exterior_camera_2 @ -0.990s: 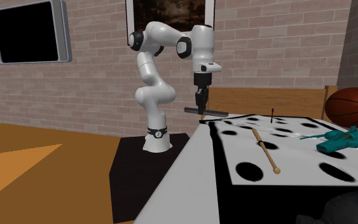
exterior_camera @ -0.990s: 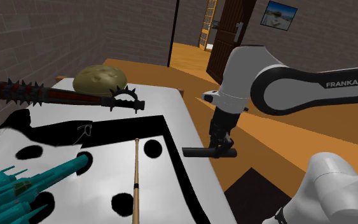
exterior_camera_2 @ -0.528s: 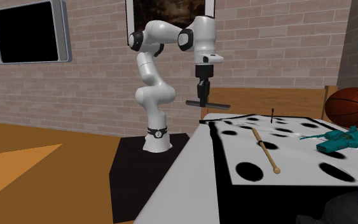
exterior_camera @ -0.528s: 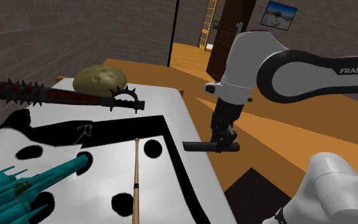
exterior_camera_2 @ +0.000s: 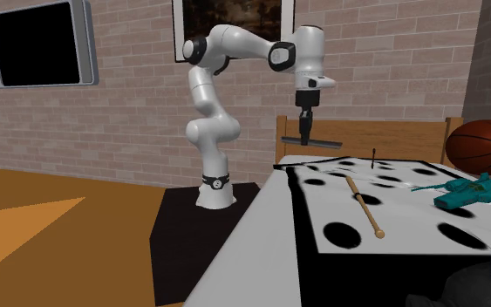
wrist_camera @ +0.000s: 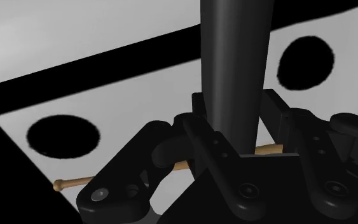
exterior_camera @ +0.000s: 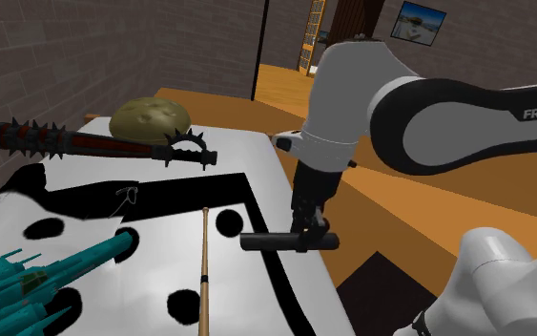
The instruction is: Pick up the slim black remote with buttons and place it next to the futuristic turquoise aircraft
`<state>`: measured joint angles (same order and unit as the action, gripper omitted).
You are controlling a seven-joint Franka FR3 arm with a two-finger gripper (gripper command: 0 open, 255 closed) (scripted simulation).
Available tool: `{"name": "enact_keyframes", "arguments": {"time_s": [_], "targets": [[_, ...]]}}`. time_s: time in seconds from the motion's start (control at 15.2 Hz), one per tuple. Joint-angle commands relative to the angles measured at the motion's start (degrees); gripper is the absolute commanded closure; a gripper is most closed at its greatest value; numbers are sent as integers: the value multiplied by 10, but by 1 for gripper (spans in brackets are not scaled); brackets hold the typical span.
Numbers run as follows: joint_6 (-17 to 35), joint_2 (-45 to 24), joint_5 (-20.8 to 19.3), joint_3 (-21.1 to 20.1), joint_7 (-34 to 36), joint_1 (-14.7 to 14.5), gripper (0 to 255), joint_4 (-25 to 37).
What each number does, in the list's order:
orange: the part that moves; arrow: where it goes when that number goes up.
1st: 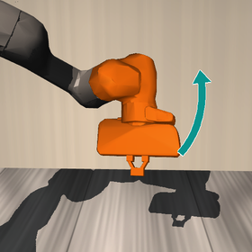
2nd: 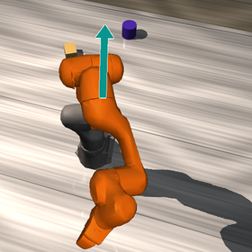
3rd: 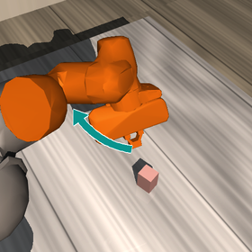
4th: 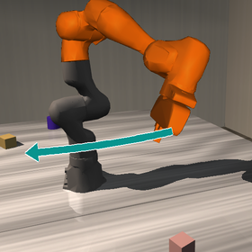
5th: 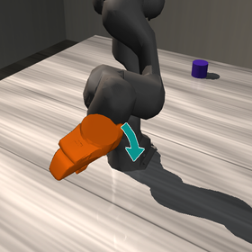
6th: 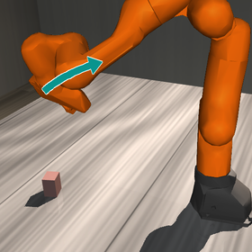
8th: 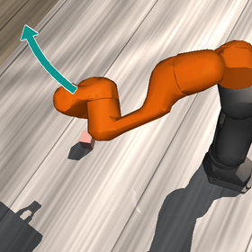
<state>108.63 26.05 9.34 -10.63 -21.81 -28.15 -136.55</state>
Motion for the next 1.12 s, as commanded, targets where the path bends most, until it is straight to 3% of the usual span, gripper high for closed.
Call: {"name": "enact_keyframes", "arguments": {"time_s": [0.0, 0.53, 1.06], "targets": [[0, -23, 6, -20, 28, -8, 255, 27], [16, -144, -2, -96, 138, -35, 255, 142], [8, -294, -59, -154, 257, -71, 255, 300]]}}
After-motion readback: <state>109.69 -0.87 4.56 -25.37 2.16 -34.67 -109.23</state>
